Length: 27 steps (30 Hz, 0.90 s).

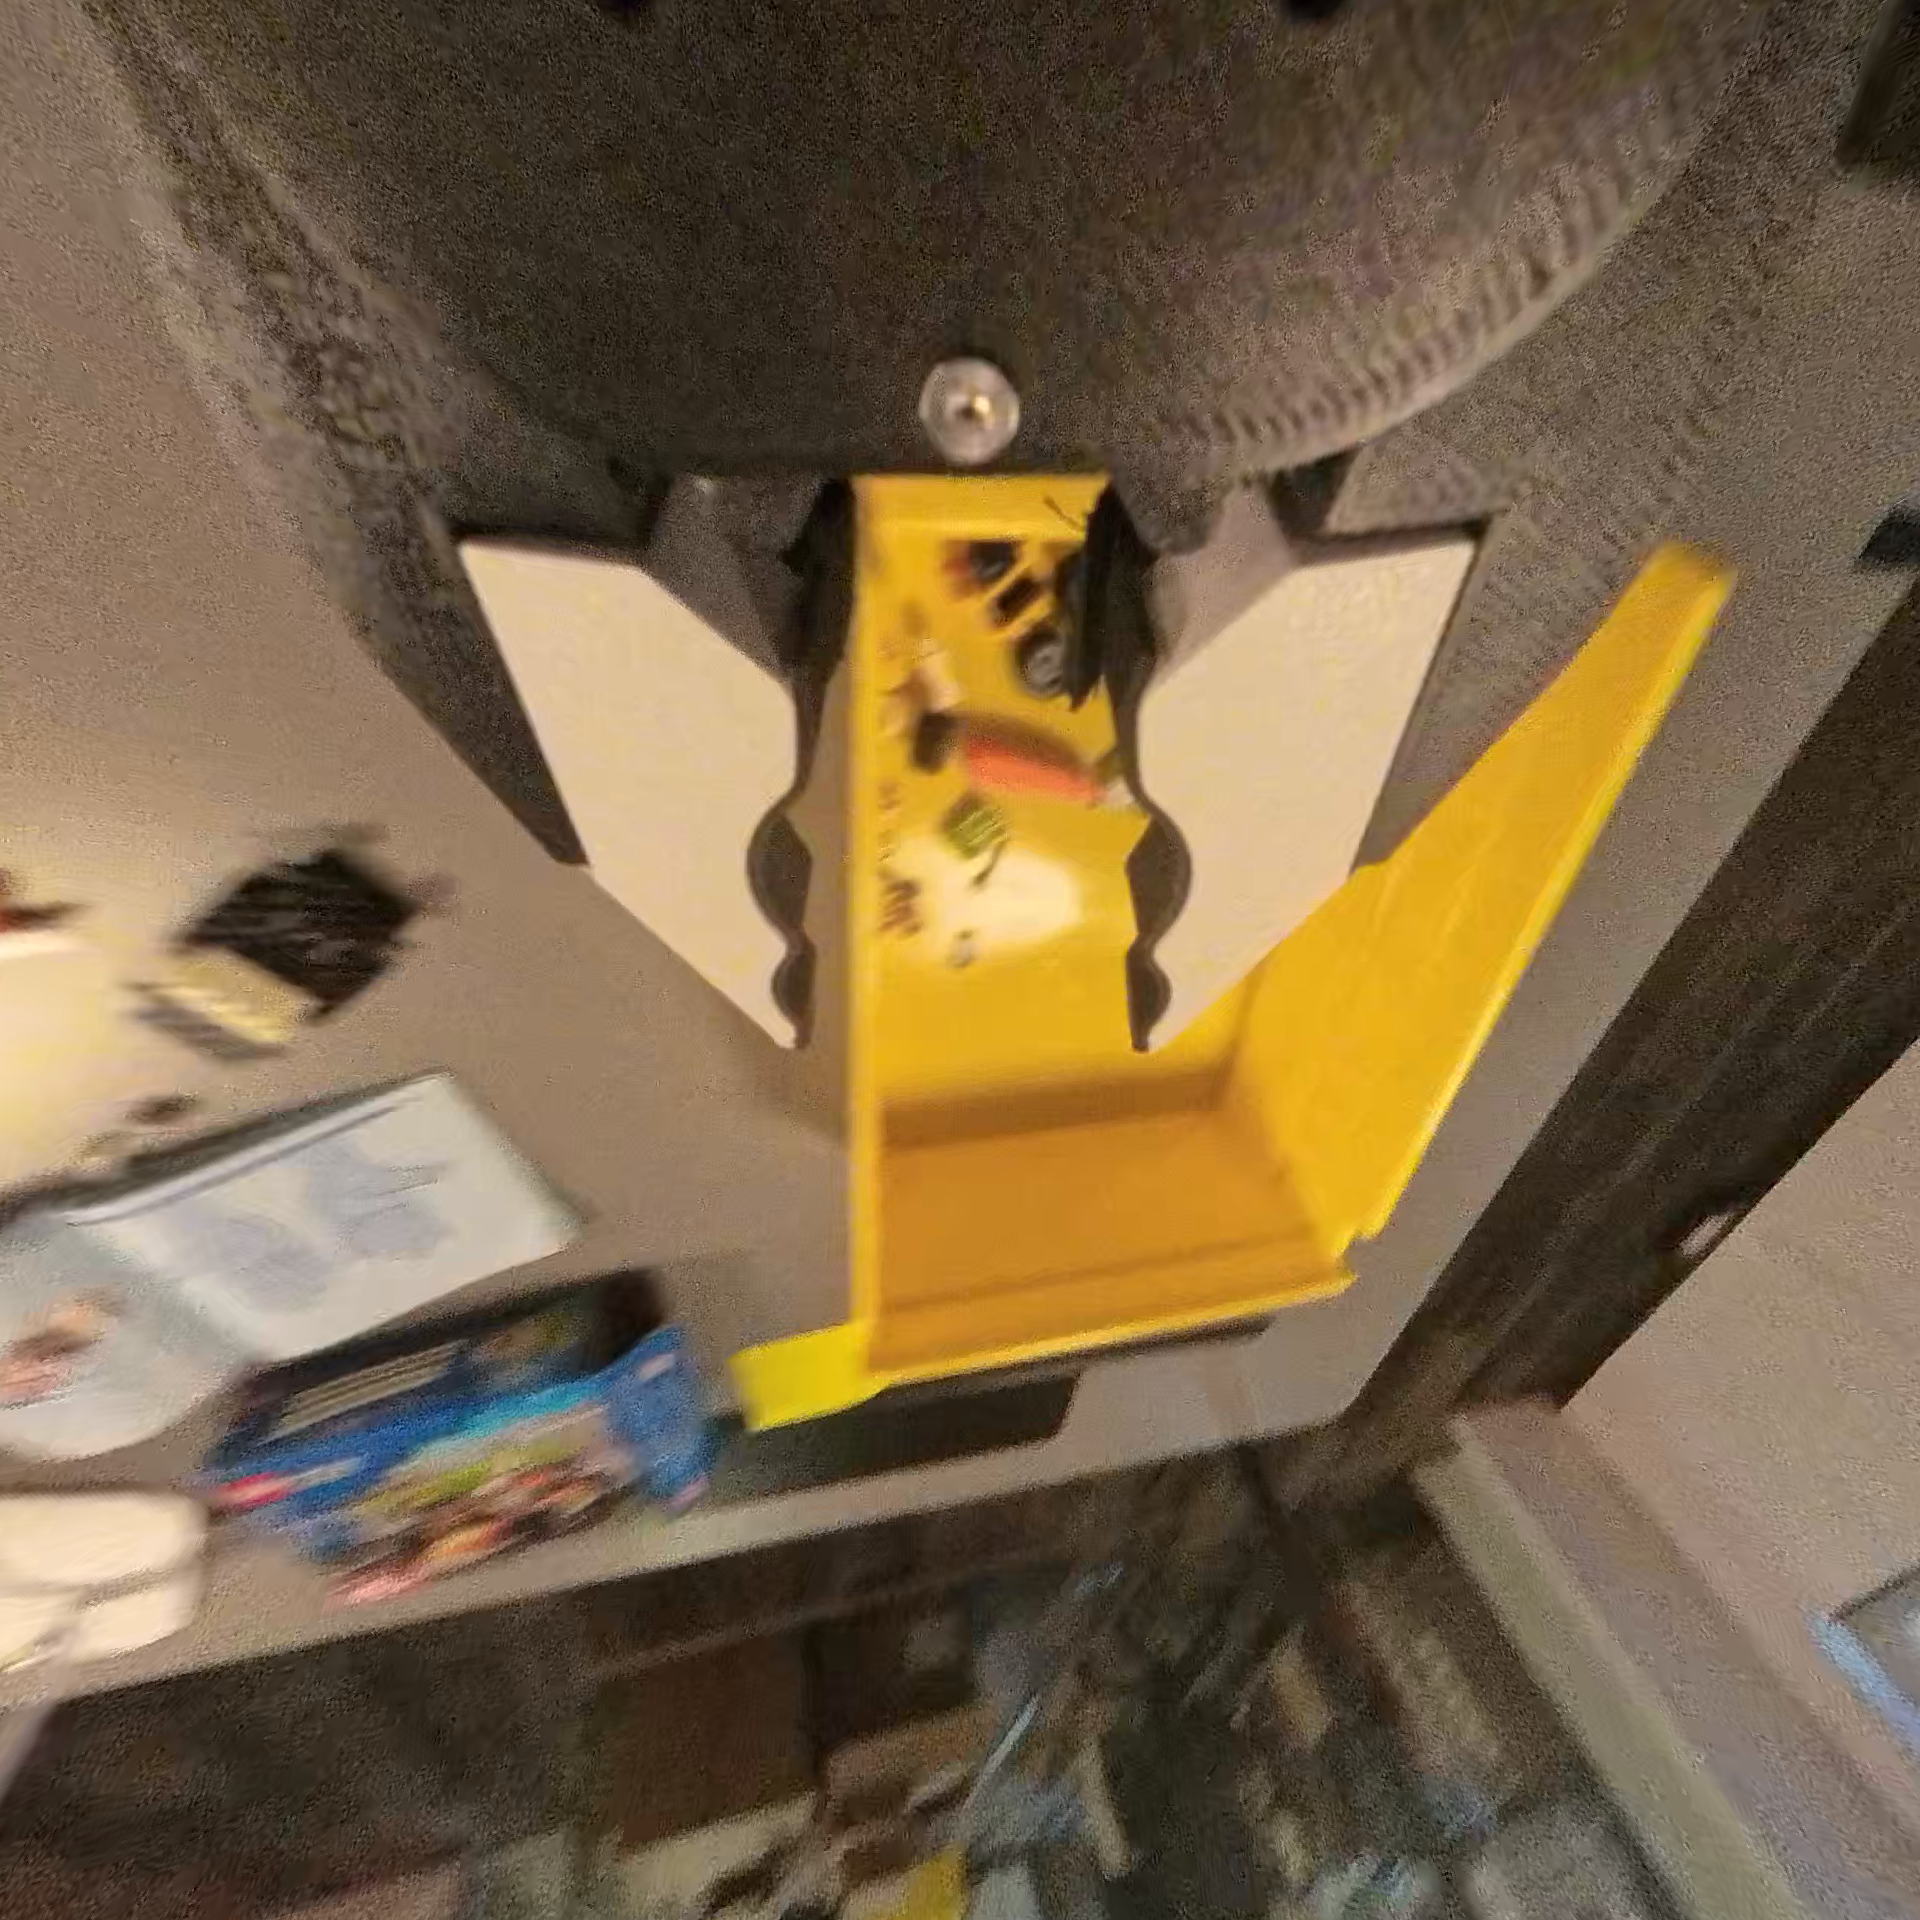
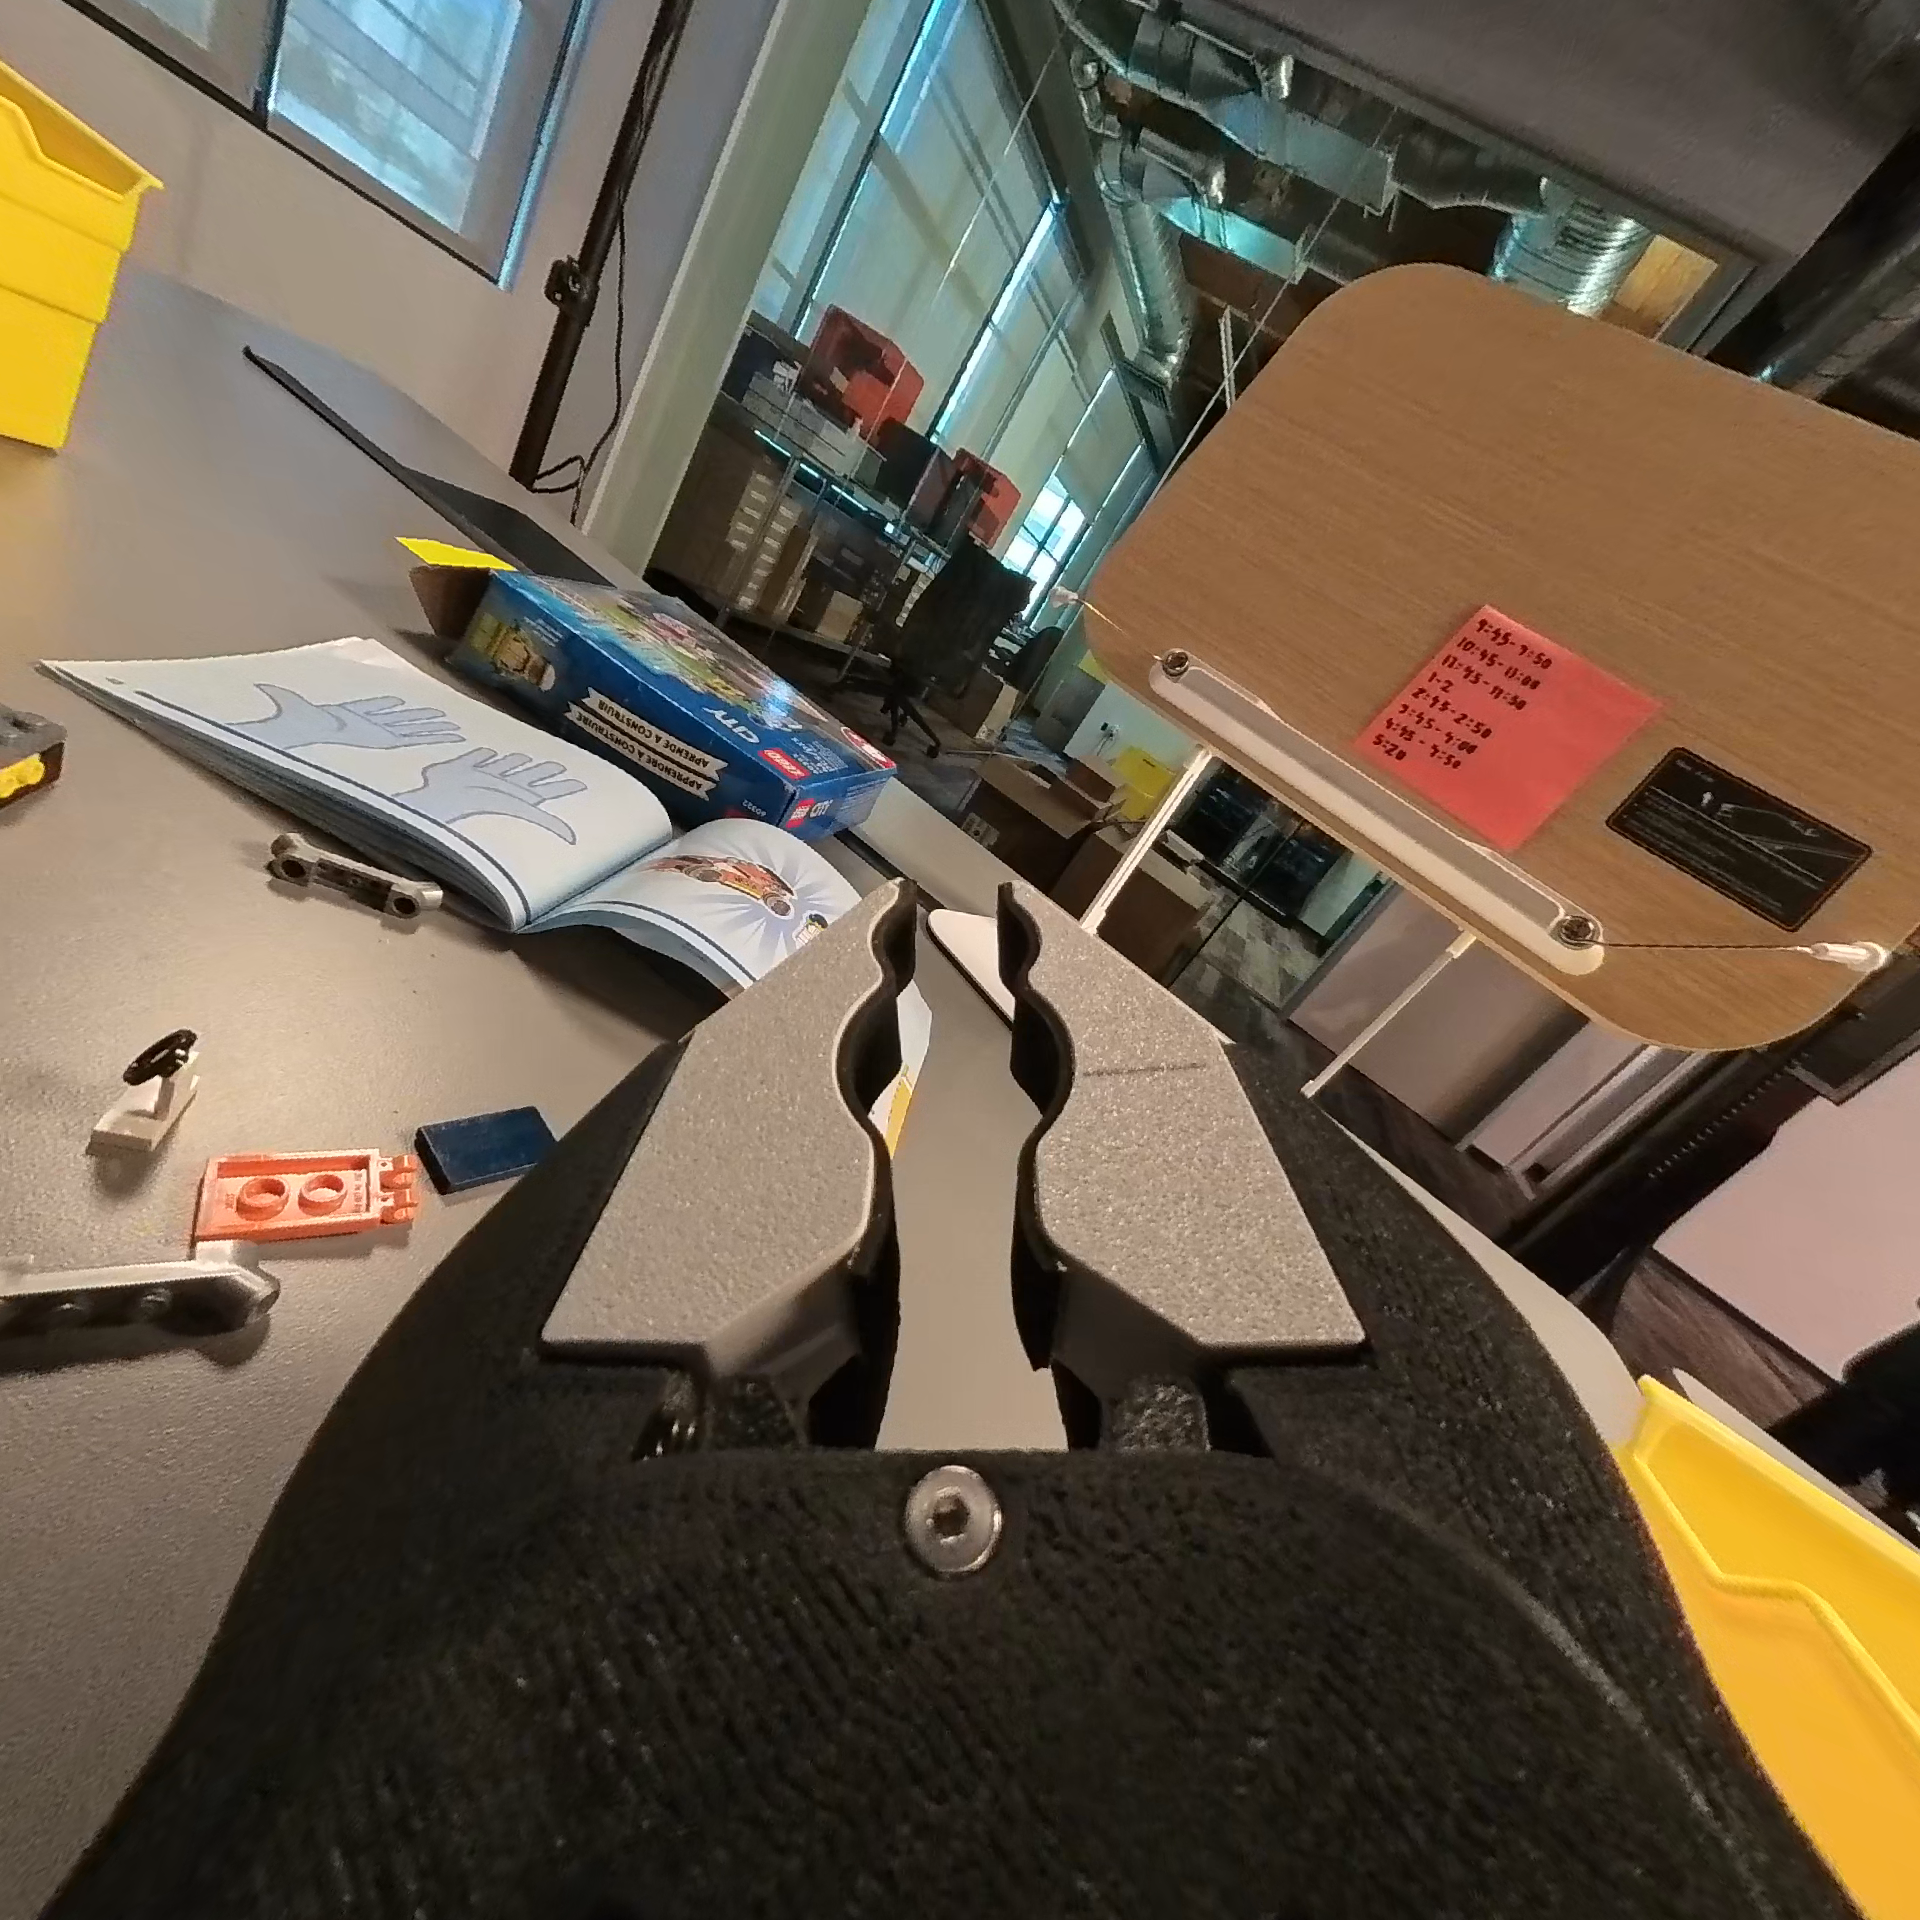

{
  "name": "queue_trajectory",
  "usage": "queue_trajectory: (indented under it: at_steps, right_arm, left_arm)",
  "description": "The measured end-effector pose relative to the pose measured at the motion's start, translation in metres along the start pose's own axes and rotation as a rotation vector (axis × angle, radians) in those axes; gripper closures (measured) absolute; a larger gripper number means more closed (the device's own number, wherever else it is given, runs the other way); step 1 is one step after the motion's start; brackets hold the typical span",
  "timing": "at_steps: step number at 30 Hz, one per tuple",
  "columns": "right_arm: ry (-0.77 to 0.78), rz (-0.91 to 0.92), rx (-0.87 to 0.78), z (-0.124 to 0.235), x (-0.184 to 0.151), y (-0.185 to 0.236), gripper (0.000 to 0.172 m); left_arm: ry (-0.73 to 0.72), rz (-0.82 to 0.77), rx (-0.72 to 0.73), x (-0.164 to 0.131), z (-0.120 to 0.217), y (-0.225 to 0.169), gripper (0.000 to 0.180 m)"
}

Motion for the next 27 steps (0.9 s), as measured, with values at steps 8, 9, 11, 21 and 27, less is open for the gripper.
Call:
queue_trajectory:
  at_steps: [8,9,11,21,27]
  right_arm:
    - [-0.005,-0.005,-0.002,0.001,0.000,-0.001,0.158]
    - [-0.007,-0.008,-0.003,0.001,0.000,-0.001,0.158]
    - [-0.009,-0.011,-0.004,0.002,0.000,-0.001,0.158]
    - [-0.016,-0.017,0.000,0.002,0.001,-0.001,0.158]
    - [-0.015,-0.015,0.002,0.002,0.001,-0.001,0.158]
  left_arm:
    - [-0.013,-0.128,-1.109,-0.014,0.053,-0.233,0.116]
    - [0.015,-0.193,-1.091,-0.024,0.050,-0.249,0.118]
    - [0.068,-0.251,-1.058,-0.035,0.048,-0.273,0.124]
    - [0.113,-0.381,-0.861,-0.053,0.030,-0.308,0.140]
    - [0.110,-0.358,-0.890,-0.057,0.031,-0.305,0.167]
Point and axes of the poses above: each gripper's, where its closed fingertips meet, z back along the fingers, x out of its top, y = z × x across the jaws, the point moved 7 cm from there along z, back along the fingers, and after that the axes turned 9 degrees about x, right-handed, at the moved point
